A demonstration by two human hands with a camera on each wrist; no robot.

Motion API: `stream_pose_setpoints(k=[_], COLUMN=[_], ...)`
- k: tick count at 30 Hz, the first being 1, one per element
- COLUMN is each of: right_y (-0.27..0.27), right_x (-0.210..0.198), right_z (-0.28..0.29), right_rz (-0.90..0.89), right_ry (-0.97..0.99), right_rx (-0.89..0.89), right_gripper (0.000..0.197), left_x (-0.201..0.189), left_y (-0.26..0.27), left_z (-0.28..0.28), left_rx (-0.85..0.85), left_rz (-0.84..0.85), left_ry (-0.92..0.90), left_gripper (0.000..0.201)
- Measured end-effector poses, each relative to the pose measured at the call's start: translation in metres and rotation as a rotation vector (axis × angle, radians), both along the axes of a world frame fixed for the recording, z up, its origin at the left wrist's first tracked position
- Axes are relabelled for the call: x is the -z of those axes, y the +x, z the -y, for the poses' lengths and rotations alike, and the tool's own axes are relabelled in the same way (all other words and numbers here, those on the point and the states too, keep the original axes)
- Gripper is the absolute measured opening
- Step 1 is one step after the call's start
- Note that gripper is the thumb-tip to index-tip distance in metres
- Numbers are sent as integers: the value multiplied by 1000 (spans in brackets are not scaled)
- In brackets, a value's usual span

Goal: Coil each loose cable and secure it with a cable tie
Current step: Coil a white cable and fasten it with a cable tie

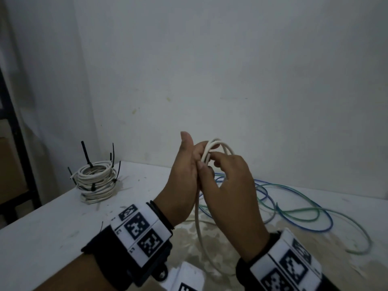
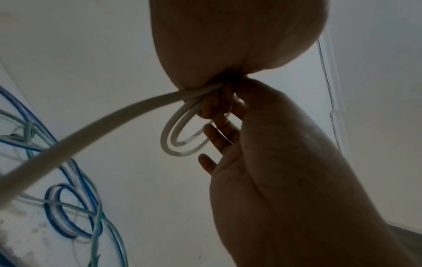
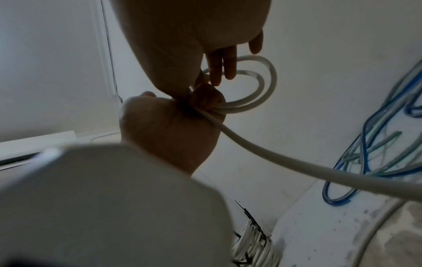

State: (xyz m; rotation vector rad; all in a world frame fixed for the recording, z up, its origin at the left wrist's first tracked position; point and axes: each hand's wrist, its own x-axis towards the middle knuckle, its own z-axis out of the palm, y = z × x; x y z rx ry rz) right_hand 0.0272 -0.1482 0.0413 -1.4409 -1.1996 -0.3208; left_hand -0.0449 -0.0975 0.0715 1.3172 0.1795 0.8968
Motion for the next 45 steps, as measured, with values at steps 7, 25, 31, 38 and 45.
stream_pose_setpoints(k=[7,25,31,38,45], right_y=[3,50,88,122,129], right_x=[-6,-53,-76,-91,-81], right_z=[8,20,61,118,140], right_rz=[-272,-978,-1012,-949,-936], right_ry=[-49,164,170,184,169], right_rx=[-226,-806,-848,-726,-668], right_gripper=[3,29,21,32,31], left_x=[1,44,56,49,30], left_y=[4,20,32,35,37], left_z=[3,26,11,-22,-3], left_rx=[49,55,7,-371,-19], left_rz=[-7,-269,-313,-616,-522], left_ry=[79,316,668,1322,102], left_gripper=[78,39,26,25,13])
